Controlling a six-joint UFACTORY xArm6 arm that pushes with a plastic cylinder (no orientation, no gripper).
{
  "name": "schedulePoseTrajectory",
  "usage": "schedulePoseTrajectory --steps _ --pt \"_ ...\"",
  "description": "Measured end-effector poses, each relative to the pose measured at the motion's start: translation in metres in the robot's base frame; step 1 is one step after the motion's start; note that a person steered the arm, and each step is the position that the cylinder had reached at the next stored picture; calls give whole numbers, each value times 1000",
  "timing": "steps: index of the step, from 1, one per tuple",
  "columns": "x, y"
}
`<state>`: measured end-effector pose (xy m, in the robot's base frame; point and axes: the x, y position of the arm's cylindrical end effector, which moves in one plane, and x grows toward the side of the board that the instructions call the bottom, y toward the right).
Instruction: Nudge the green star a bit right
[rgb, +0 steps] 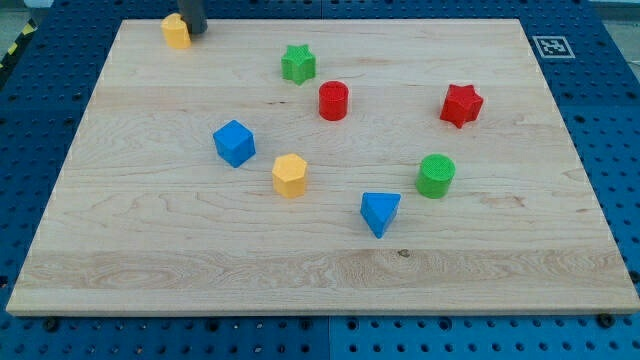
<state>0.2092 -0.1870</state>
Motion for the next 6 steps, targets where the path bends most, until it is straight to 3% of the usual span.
schedulePoseTrajectory --steps 3,5,6 --pt "0 -4" --pt "0 65" --pt "0 65"
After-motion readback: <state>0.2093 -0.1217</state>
